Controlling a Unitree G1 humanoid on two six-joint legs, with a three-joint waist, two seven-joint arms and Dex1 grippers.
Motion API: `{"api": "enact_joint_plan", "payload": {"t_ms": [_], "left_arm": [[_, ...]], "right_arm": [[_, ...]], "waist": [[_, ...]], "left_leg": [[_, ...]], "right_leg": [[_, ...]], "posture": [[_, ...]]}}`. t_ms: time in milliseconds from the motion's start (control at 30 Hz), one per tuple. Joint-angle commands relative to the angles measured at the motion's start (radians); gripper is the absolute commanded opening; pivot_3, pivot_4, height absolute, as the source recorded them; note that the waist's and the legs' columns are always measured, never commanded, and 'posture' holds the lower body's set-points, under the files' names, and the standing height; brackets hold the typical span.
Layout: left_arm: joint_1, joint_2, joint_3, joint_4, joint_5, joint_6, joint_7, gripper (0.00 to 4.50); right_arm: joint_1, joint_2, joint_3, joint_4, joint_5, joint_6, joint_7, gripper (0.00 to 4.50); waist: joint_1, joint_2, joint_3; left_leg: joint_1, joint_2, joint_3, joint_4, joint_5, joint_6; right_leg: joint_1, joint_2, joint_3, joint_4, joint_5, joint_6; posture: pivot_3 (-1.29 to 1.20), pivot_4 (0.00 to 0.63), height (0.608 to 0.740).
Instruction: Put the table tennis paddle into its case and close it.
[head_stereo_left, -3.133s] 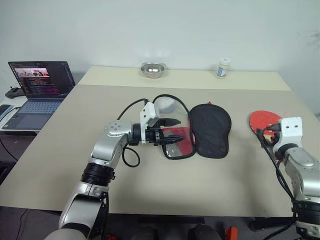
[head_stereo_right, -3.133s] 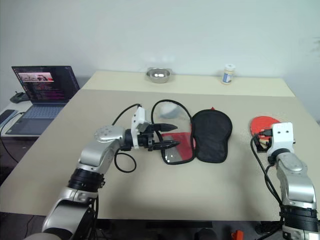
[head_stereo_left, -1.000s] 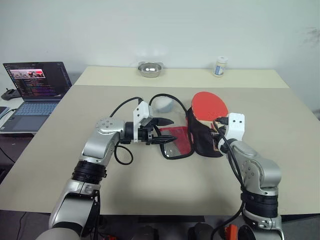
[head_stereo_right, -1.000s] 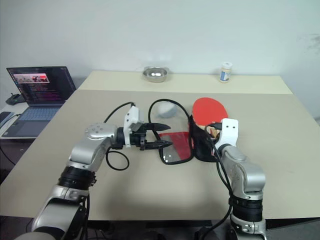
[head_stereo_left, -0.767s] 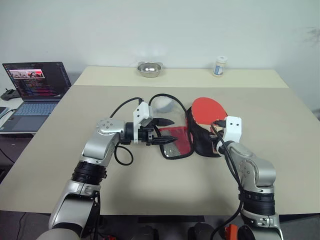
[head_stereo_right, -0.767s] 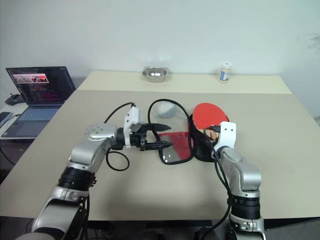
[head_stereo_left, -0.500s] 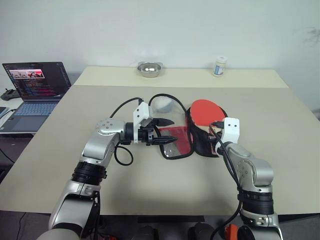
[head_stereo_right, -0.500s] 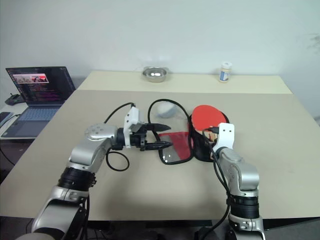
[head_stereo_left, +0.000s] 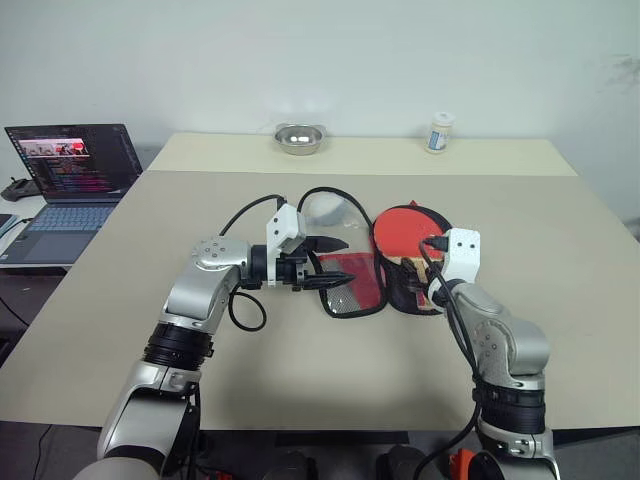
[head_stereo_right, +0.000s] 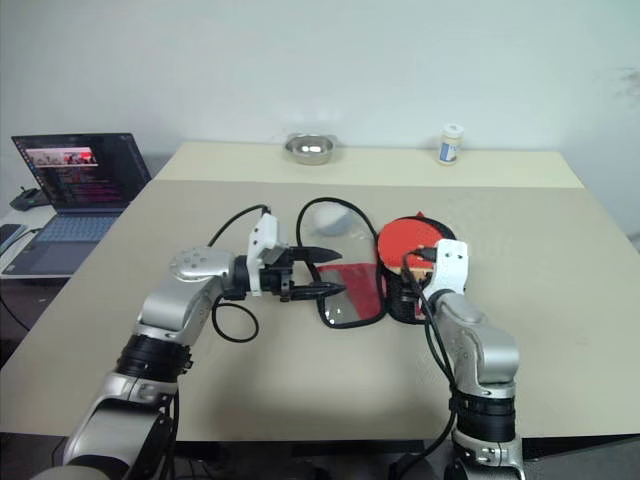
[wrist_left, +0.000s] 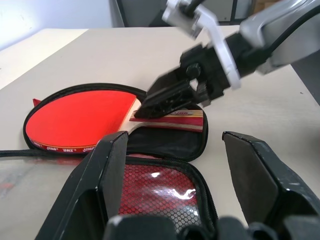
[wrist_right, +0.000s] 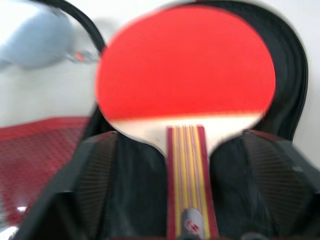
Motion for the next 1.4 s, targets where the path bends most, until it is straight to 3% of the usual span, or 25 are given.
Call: {"api": "enact_joint_plan", "payload": {"t_ms": [33, 133, 300, 467, 700, 1100, 1400], "left_arm": [[0.010, 0.028, 0.041, -0.018, -0.018, -0.001, 0.007, 3.29], [0.026, 0.071, 0.047, 0.009, -0.003, -0.009, -0.005, 3.29], [0.032, 0.115, 0.038, 0.118, 0.035, -0.053, -0.017, 3.29], [0.020, 0.130, 0.024, 0.263, 0.102, -0.119, -0.011, 3.29], [-0.045, 0.090, 0.012, 0.475, 0.196, -0.217, 0.076, 3.29], [-0.269, -0.123, 0.012, 0.752, 0.237, -0.325, 0.130, 3.29], [-0.527, -0.419, 0.035, 0.961, 0.247, -0.421, 0.242, 3.29]], "right_arm": [[0.023, -0.160, 0.046, -0.201, 0.069, 0.015, 0.165, 4.49], [0.084, -0.393, 0.106, -0.308, 0.069, -0.086, 0.344, 4.49], [0.213, -0.535, 0.080, -0.262, 0.015, -0.390, 0.497, 4.49], [0.257, -0.582, 0.062, -0.204, 0.018, -0.467, 0.561, 4.49], [0.309, -0.653, -0.001, -0.256, 0.188, -0.390, 0.710, 4.49], [0.379, -0.776, -0.164, -0.225, 0.255, -0.354, 0.769, 4.49], [0.385, -0.824, -0.310, -0.223, 0.324, -0.286, 0.761, 4.49]], "waist": [[0.001, 0.000, 0.000], [0.001, 0.000, 0.000], [0.001, -0.001, 0.000], [0.001, -0.002, 0.000], [0.007, -0.004, 0.001], [0.030, -0.005, 0.002], [0.036, -0.006, 0.002]], "left_leg": [[0.000, 0.000, 0.000, 0.000, 0.000, 0.000], [0.000, -0.001, 0.000, 0.000, 0.000, 0.000], [0.000, 0.001, -0.002, -0.001, 0.000, 0.000], [0.002, 0.001, 0.000, 0.001, 0.000, 0.000], [0.001, 0.001, -0.001, 0.001, 0.000, 0.000], [0.000, 0.000, -0.001, 0.001, 0.000, 0.000], [-0.003, -0.001, -0.003, 0.001, 0.000, 0.001]], "right_leg": [[0.000, 0.000, 0.000, 0.000, 0.000, 0.000], [0.000, 0.000, 0.000, -0.002, 0.000, 0.000], [0.002, 0.003, -0.002, -0.003, 0.000, 0.001], [0.002, 0.003, -0.001, -0.002, 0.000, 0.001], [0.002, 0.001, -0.002, -0.002, 0.000, 0.000], [0.003, 0.000, -0.003, -0.002, 0.000, 0.000], [0.003, 0.000, -0.005, -0.006, 0.000, 0.001]], "posture": [[0.00, 0.150, 0.740], [0.00, 0.150, 0.740], [0.00, 0.150, 0.740], [0.00, 0.150, 0.740], [0.00, 0.150, 0.740], [0.00, 0.150, 0.740], [0.00, 0.150, 0.740]]}}
